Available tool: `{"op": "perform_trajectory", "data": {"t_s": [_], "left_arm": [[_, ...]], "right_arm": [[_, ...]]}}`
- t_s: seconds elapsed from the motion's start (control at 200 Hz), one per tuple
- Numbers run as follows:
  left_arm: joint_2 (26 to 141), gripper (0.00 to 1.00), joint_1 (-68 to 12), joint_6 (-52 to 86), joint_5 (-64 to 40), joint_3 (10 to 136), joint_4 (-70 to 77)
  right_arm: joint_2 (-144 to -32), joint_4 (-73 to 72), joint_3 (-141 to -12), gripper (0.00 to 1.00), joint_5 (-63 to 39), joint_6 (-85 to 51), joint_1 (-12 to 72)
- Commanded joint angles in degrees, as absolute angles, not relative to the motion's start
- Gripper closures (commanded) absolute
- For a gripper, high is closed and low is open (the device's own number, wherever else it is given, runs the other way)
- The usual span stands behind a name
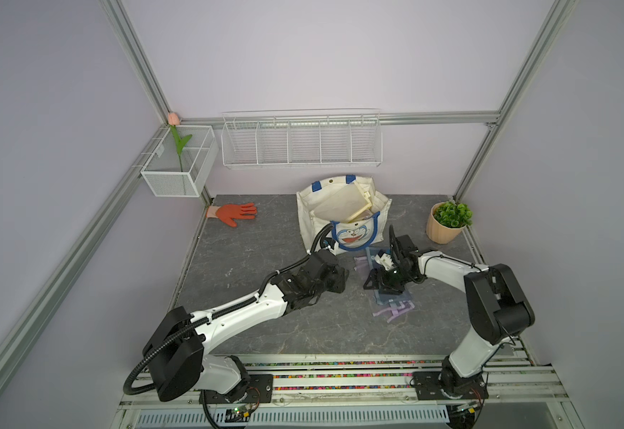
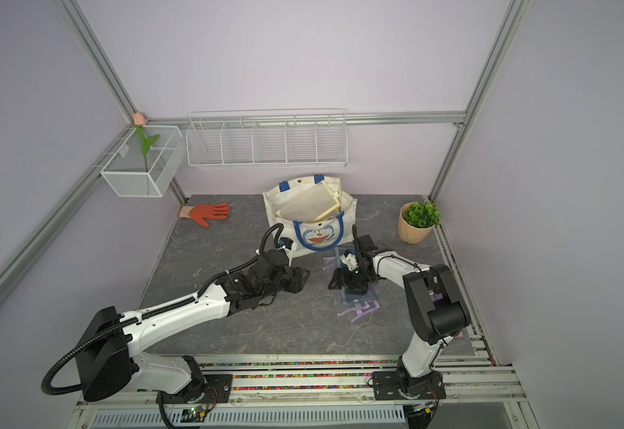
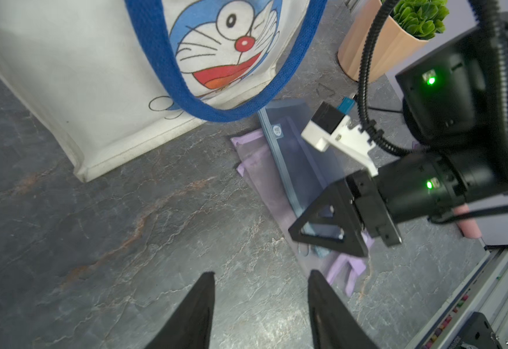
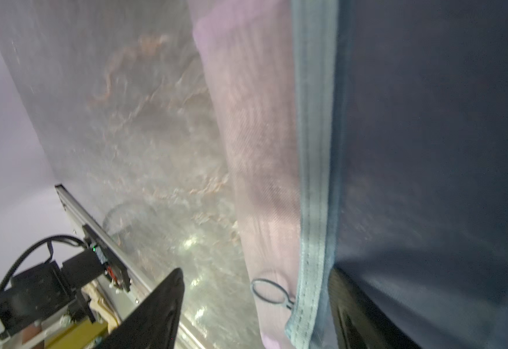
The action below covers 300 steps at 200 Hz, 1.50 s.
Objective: Put the pencil pouch into the canvas bag
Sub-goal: Move the pencil pouches to the center of the board, then pick up the pencil pouch.
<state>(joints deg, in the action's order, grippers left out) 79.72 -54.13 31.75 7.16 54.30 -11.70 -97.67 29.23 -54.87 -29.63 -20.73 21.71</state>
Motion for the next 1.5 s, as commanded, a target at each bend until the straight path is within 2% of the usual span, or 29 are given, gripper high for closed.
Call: {"op": "perform_trajectory", "data": {"t_s": [0.0, 0.13, 0.27, 0.405, 0.545, 0.605, 0.815, 1.185, 1.245, 1.34, 1.495], "left_arm": [[78.4, 0.49, -54.3, 36.5, 5.9, 53.7, -8.1], [79.0, 0.49, -54.3, 38.1, 5.2, 52.8, -6.7], [82.3, 0.49, -54.3, 39.9, 2.6, 54.3, -5.6], [88.1, 0.48, -54.7, 43.6, -0.9, 58.7, -2.5], [96.0, 0.44, -54.7, 49.2, -6.1, 63.0, 3.1], [99.8, 0.41, -54.7, 51.2, -8.0, 64.8, 5.1], [109.3, 0.41, -54.6, 54.4, -9.0, 68.4, 8.3], [114.4, 0.41, -54.6, 52.8, -7.7, 68.4, 6.0], [115.6, 0.41, -54.5, 53.2, -8.7, 68.7, 7.9], [118.3, 0.41, -54.4, 54.7, -11.3, 70.2, 10.5], [119.0, 0.45, -54.5, 56.9, -12.3, 68.9, 15.8]], "right_arm": [[-93.4, 28.5, -53.0, 0.23, -33.3, -25.2, 23.5], [-87.0, 34.7, -55.7, 0.22, -31.3, -23.1, 22.8], [-83.2, 38.9, -57.8, 0.22, -29.6, -20.7, 17.8], [-84.9, 38.7, -57.1, 0.22, -29.9, -19.1, 9.2], [-88.7, 35.7, -57.1, 0.22, -30.6, -19.7, 5.0], [-90.6, 34.5, -57.2, 0.22, -31.3, -20.0, 4.2], [-96.6, 33.2, -58.1, 0.23, -32.3, -18.2, 3.7], [-100.2, 30.8, -55.8, 0.26, -34.5, -17.0, 4.3], [-100.8, 30.3, -55.1, 0.28, -34.3, -16.9, 4.6], [-101.3, 29.2, -53.7, 0.39, -34.5, -17.3, 5.0], [-99.6, 29.1, -53.6, 0.5, -34.7, -17.2, 5.8]]}}
